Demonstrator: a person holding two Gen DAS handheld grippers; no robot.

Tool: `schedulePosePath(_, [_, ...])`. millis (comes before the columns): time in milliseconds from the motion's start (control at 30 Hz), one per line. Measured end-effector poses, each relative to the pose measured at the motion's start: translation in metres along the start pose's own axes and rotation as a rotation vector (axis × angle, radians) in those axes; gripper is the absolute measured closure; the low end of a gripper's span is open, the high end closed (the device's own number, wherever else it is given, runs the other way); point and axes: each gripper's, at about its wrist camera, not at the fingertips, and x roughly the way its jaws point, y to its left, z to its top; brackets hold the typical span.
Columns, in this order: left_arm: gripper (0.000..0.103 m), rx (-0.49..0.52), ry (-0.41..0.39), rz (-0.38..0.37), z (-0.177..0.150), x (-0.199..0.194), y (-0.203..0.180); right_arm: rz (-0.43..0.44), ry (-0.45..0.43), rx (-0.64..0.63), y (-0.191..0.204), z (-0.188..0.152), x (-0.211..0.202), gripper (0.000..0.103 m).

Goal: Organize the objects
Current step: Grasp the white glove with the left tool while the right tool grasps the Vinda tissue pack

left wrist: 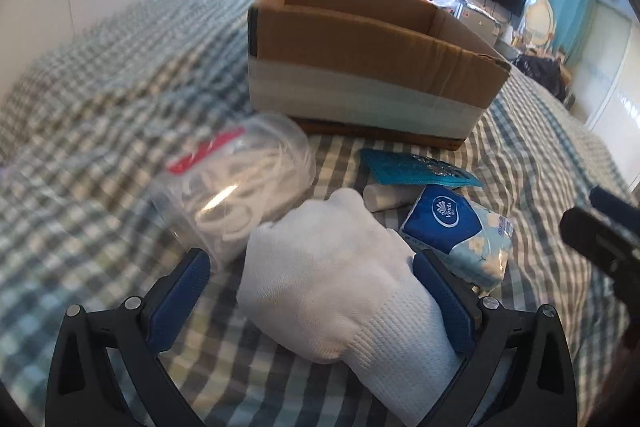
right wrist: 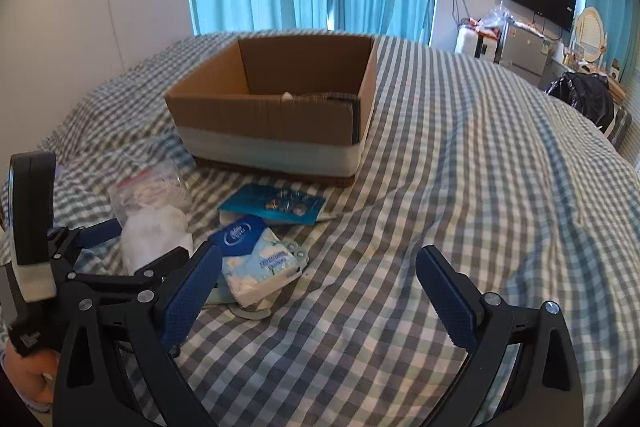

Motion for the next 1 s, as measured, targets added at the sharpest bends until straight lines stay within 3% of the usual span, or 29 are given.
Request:
schedulePosePath(133, [0.000,-0.022,0.027,-0.060,-0.003,0.005,0.006,-0.001,0.023,0.008,-0.001,-0.002,0.012,0.005])
schedulePosePath(267, [0.027,-0.001,0.027,-0.132,-0.006,-0.003,0.002,-0.009,0.045,0.005,0.000,-0.003,0.019,0.005])
schedulePosePath(367, [0.037,0.038,0.010,-0.107,-0.006,-0.016,-0.004,-0.001,0.046,-0.009,0.004,-0.004,0.020,0.005])
schedulePosePath(633, [0.040,0.038,-0.072,0.008,0.009,-0.055,0.013,0.078,0.056,-0.071,0.026,0.000,0.033,0.005])
schedulePosePath(900, [0.040,0.028,-0.076,0.067,0.012,-0.052,0.029,0.082,0.123,-0.113,0.046,-0.002,0.068,0.005])
schedulePosePath(933, [0.040,0.031,-0.076,0.066,0.011,-0.051,0.028,0.077,0.127,-0.119,0.047,-0.005,0.070,0.014])
schedulePosePath(967, [0.040,0.035,-0.075,0.064,0.011,-0.050,0.027,0.079,0.133,-0.126,0.047,-0.007,0.071,0.030])
schedulePosePath(1000, [0.040,0.037,-0.073,0.063,0.011,-0.049,0.026,0.081,0.139,-0.132,0.048,-0.009,0.071,0.035])
